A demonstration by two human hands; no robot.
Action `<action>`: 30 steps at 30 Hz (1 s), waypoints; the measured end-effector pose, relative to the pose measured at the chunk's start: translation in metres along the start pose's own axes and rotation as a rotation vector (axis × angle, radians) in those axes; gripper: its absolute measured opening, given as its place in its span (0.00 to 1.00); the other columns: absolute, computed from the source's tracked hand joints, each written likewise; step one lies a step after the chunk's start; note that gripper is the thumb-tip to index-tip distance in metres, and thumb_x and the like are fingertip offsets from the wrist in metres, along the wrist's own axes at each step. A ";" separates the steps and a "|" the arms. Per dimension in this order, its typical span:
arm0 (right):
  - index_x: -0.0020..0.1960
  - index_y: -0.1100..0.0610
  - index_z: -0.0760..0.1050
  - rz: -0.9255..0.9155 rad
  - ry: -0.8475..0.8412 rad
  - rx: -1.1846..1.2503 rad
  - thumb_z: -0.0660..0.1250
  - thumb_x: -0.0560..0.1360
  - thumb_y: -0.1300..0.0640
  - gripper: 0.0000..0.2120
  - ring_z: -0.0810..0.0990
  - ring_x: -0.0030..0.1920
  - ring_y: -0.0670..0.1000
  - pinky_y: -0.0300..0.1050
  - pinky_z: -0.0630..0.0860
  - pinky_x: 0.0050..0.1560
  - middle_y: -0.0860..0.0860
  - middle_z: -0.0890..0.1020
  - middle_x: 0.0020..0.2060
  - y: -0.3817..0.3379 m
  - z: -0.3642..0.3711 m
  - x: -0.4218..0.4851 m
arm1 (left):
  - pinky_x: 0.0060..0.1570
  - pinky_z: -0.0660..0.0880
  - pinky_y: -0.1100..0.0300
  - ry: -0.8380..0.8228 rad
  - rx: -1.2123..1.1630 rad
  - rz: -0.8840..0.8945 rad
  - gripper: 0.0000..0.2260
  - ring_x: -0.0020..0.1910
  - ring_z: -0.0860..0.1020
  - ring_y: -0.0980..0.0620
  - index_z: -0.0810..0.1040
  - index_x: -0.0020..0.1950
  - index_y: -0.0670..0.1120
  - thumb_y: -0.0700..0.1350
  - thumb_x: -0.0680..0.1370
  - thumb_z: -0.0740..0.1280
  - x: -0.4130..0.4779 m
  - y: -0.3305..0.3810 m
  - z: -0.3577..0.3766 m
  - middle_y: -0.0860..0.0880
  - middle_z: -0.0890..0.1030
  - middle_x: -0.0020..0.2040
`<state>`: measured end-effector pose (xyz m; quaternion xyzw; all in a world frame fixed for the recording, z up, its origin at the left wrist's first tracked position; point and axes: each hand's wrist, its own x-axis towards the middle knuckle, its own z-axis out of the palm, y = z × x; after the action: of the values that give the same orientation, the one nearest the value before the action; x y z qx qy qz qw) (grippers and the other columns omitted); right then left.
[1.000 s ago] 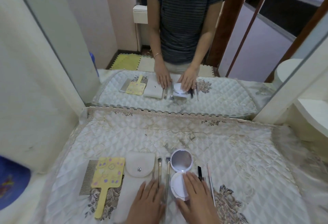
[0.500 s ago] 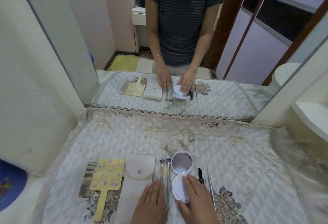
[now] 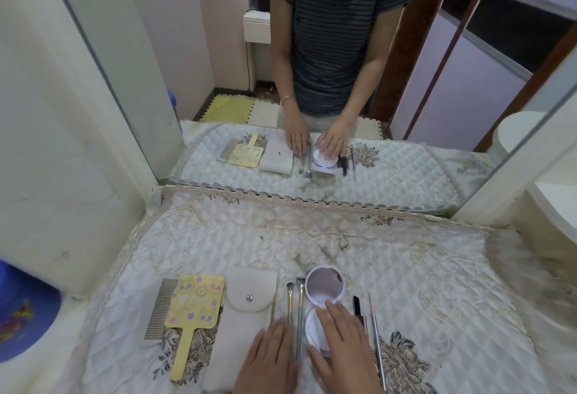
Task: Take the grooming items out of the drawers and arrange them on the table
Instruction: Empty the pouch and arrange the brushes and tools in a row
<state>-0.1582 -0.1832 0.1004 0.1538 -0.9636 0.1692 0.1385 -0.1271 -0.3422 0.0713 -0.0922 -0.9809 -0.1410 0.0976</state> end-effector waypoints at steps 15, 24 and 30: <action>0.35 0.47 0.78 -0.171 -0.022 -0.025 0.59 0.62 0.48 0.09 0.68 0.42 0.47 0.41 0.63 0.48 0.44 0.79 0.30 -0.058 0.033 0.024 | 0.71 0.44 0.59 0.046 -0.042 -0.219 0.24 0.76 0.42 0.51 0.46 0.75 0.58 0.60 0.78 0.41 -0.011 -0.046 -0.009 0.55 0.43 0.77; 0.26 0.51 0.74 -0.138 0.019 -0.170 0.59 0.63 0.53 0.09 0.65 0.38 0.50 0.45 0.61 0.44 0.45 0.76 0.24 -0.059 0.037 0.034 | 0.59 0.61 0.50 0.022 -0.159 -0.222 0.23 0.73 0.54 0.44 0.50 0.73 0.63 0.63 0.78 0.44 -0.015 -0.051 -0.014 0.58 0.42 0.76; 0.24 0.51 0.73 -0.059 -0.016 -0.197 0.56 0.60 0.54 0.09 0.65 0.39 0.48 0.46 0.61 0.45 0.44 0.75 0.22 -0.053 0.035 0.027 | 0.58 0.69 0.46 0.060 -0.105 -0.205 0.24 0.76 0.45 0.50 0.48 0.74 0.62 0.63 0.77 0.44 -0.013 -0.049 -0.015 0.57 0.42 0.77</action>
<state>-0.1717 -0.2506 0.0925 0.1692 -0.9717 0.0680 0.1505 -0.1229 -0.3949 0.0696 0.0076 -0.9731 -0.2040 0.1069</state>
